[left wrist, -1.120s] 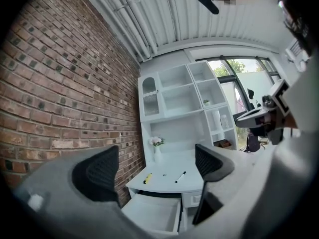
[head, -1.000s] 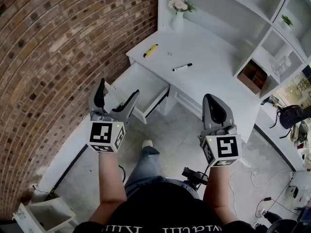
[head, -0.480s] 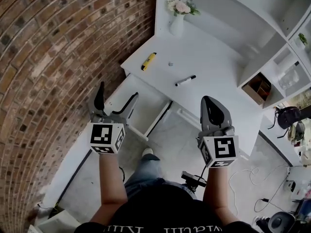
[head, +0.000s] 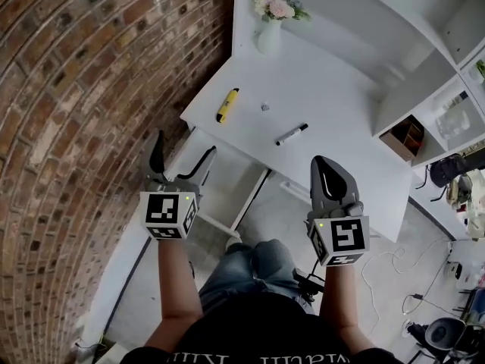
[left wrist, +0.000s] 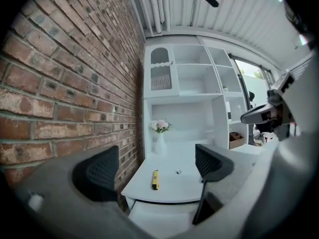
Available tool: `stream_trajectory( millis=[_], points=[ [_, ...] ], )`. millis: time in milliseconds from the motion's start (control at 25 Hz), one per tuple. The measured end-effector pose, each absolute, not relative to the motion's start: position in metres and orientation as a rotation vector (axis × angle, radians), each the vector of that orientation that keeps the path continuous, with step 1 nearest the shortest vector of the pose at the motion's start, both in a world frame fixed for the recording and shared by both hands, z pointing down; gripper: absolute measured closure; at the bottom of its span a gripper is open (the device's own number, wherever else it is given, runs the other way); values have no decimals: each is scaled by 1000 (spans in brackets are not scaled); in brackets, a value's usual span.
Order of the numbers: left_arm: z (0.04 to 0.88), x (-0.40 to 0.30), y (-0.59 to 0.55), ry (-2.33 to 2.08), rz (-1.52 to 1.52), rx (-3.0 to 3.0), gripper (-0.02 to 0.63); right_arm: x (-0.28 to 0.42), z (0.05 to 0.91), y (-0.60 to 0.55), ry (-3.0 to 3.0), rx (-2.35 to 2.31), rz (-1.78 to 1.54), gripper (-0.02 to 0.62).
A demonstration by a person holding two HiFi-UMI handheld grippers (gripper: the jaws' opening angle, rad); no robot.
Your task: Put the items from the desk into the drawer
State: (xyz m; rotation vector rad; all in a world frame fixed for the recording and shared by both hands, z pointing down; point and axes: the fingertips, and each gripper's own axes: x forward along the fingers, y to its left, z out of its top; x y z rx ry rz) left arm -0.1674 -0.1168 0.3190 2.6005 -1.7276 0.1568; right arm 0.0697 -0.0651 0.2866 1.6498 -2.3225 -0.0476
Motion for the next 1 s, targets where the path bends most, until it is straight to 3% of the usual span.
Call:
stream_trajectory(
  millis=[1000],
  points=[
    [429,-117,-275,-1583,509,2542,127,91,354,-180,-2321,1608,144,595]
  ],
)
